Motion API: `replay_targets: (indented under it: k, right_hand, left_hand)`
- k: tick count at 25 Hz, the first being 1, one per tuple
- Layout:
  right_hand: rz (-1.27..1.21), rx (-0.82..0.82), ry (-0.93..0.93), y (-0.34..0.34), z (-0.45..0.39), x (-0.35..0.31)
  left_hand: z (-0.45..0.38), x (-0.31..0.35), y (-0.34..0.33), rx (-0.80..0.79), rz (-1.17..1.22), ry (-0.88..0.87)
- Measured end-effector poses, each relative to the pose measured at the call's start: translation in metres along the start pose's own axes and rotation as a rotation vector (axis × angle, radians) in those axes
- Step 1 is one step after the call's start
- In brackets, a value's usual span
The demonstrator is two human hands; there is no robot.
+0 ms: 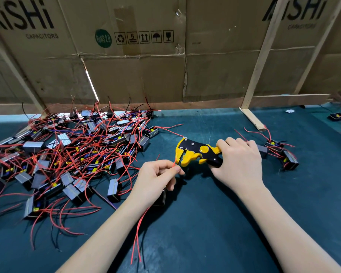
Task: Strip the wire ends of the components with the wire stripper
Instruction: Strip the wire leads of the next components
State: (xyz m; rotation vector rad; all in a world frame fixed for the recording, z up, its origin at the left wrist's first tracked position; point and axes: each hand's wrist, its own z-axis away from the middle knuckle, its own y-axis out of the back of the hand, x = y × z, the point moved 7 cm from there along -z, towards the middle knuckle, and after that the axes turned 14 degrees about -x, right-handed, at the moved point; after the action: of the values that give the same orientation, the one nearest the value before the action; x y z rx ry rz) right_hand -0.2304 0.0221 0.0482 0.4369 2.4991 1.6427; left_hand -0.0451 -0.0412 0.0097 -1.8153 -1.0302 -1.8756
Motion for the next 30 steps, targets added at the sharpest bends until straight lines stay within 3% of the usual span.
replay_targets:
  k: [16,21,23,25,27,28,30]
  right_hand:
    - [-0.060,-0.051,-0.021,0.005,0.000,0.001]
    - [-0.155,0.102,-0.140,0.011,0.000,0.023]
    - [-0.219,0.131,-0.194,0.012,0.000,0.032]
    - [-0.248,0.152,-0.225,0.013,0.000,0.039]
    - [-0.282,0.180,-0.262,0.017,0.000,0.047]
    - [-0.305,0.189,-0.285,0.018,0.001,0.050]
    - [-0.353,0.207,-0.323,0.021,0.003,0.053]
  left_hand:
    - [0.001,0.002,0.002,0.020,0.025,-0.016]
    - [0.009,0.017,0.011,0.167,-0.391,-0.071]
    - [0.010,0.021,0.002,0.091,-0.308,-0.114]
    - [0.009,0.025,-0.017,-0.104,-0.100,-0.167]
    - [0.010,0.028,-0.030,-0.234,-0.126,-0.205]
    - [0.010,0.028,-0.030,-0.231,-0.201,-0.221]
    - [0.013,0.033,-0.017,-0.082,-0.377,-0.261]
